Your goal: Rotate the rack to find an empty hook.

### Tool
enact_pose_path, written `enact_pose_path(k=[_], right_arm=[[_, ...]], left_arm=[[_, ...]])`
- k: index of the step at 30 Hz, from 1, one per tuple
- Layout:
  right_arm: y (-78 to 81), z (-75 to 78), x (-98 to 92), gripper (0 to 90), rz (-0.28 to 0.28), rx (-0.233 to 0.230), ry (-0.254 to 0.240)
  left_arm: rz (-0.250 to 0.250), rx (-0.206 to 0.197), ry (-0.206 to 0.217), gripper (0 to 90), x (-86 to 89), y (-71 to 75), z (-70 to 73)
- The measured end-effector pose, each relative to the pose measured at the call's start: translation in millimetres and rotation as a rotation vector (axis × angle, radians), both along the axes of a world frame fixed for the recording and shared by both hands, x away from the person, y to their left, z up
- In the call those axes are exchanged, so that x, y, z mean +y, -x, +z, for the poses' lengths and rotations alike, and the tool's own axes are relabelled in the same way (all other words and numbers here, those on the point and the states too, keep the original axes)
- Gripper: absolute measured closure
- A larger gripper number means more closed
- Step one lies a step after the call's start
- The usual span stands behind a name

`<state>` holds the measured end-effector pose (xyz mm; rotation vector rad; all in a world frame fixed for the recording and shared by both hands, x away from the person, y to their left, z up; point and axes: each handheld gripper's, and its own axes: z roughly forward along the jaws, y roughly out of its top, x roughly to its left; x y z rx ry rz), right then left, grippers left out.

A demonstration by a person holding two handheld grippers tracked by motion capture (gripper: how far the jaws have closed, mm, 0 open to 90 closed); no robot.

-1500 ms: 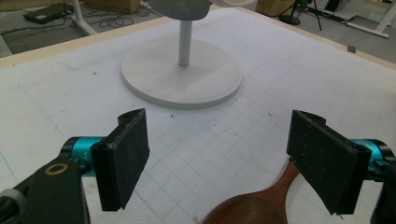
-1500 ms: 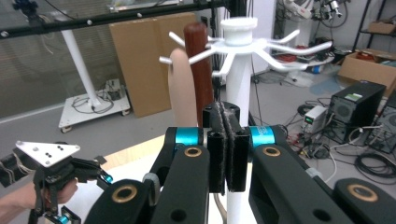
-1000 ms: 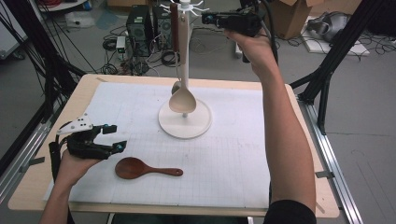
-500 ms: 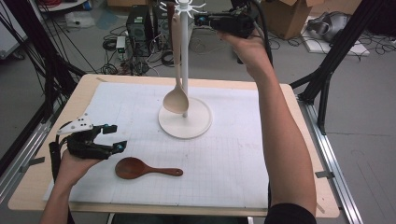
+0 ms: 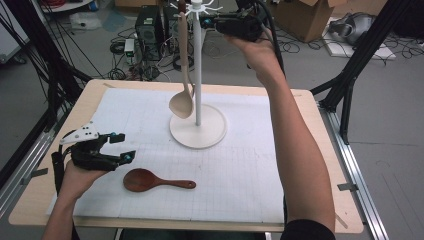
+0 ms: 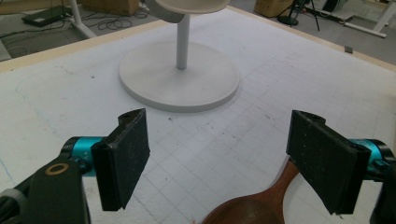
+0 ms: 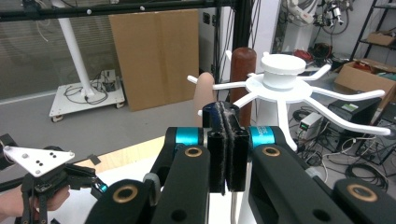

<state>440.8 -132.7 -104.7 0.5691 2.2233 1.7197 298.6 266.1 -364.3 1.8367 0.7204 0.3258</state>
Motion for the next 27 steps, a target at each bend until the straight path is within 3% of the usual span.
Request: enact_pose_path(k=[22,27], right_arm=[[3.4,-4.4,2.0,89.6,0.005,-0.005,0.008],[8.9,-10.8,-1.4,76.6,0.017,-0.003,0.007]], left_arm=[[-0.004,0.001,0.003,21.5,0.4,-1.0,-0.3],[-0.004,-0.001,0.001,21.5,1.1,-0.5,0.3]])
